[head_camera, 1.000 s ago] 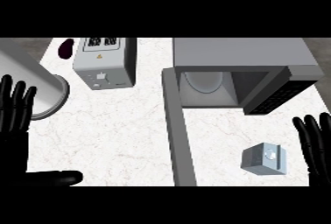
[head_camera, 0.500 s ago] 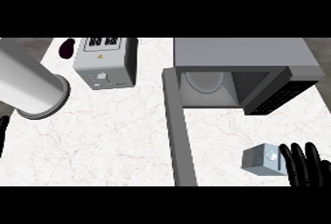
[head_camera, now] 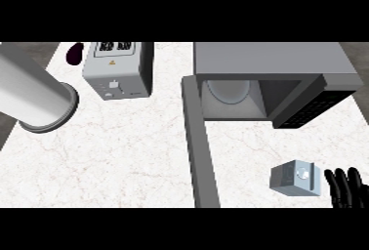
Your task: Pick up the milk, place it into the microwave and close the microwave
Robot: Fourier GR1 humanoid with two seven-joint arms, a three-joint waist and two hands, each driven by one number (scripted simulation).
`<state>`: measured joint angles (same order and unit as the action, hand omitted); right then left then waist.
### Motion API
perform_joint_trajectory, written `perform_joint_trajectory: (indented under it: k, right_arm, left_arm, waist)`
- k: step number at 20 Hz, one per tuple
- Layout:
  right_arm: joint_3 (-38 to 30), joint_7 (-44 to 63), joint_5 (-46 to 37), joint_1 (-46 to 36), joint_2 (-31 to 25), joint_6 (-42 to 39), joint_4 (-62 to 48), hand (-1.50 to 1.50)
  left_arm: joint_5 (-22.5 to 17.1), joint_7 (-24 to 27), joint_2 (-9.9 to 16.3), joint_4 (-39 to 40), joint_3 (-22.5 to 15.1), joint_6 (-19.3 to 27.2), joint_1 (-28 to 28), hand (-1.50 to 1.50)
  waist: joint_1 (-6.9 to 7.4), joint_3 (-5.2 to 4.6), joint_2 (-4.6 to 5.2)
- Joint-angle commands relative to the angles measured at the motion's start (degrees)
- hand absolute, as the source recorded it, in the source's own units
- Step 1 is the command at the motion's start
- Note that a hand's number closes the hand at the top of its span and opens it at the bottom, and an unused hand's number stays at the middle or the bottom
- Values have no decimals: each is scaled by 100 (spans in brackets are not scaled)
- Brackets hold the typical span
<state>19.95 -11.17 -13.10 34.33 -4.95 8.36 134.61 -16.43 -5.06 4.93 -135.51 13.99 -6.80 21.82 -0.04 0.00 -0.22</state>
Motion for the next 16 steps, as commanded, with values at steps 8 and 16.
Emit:
perform_joint_trajectory:
  k: [8,16]
  right_arm:
    - [-726,-801,465,-87,20,126,-1237,-150]
    - [-1660,-1354,1069,-423,14,90,-2362,-150]
  left_arm:
    - [-1044,-239,-4,-599,780,-582,656,-150]
    - [-955,239,-201,-263,951,-1189,947,-150]
  waist:
    - [53,3,5]
    - [51,1,6]
